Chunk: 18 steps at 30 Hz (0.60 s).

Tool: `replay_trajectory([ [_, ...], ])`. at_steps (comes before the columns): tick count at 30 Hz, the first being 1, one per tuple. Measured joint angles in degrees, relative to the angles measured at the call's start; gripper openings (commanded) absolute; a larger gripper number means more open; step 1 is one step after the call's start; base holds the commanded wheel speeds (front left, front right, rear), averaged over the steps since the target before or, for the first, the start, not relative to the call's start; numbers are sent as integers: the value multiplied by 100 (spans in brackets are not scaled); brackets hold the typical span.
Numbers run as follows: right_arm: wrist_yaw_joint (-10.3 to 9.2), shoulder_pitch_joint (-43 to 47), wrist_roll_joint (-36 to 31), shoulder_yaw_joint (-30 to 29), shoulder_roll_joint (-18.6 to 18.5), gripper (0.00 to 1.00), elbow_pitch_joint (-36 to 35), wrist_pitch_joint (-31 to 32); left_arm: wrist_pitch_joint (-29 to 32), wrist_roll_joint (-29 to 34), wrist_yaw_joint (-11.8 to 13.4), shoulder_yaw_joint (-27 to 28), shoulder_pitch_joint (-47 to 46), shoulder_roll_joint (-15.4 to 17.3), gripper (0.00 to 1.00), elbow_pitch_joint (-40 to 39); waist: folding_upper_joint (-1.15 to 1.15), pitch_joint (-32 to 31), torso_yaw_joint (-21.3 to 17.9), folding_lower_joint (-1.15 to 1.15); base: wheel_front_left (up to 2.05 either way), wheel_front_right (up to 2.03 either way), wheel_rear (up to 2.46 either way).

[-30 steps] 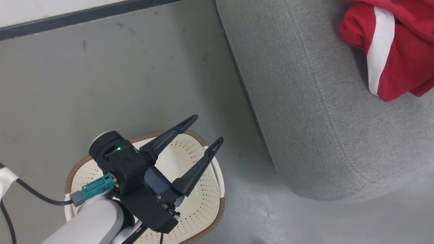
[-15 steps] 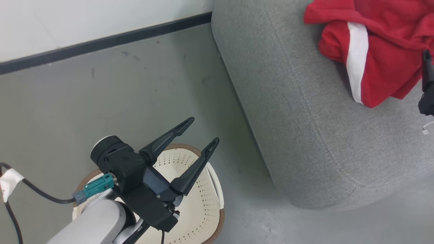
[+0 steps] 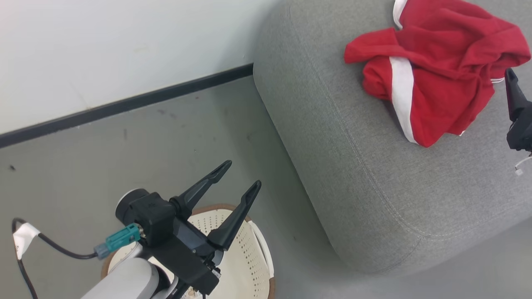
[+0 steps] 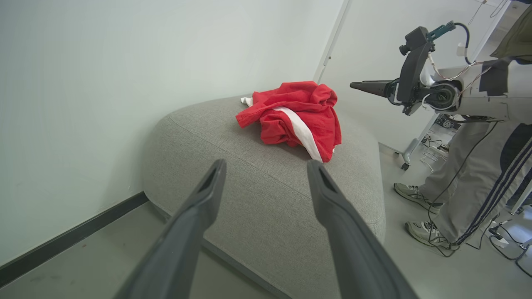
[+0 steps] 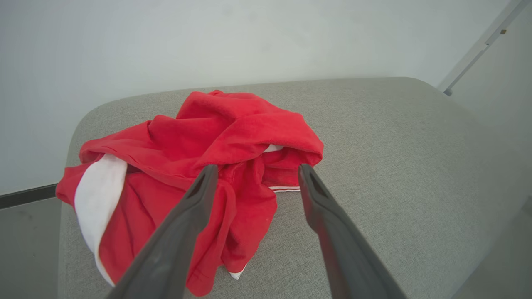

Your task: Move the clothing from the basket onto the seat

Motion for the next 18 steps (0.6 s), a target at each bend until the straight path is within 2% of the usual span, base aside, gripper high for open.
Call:
replay_trajectory([
  [6,76,369,-49,48,-108,100,-252,-336,-105,-79,51,71,184,-153,100,216,0,-412,41,0,0,0,0],
  [18,151,1088,-40,181,-88,100,-1084,-836,-221,-321,202,261,587,-385,100,557,0,-1065,272,-1,0,0,0],
])
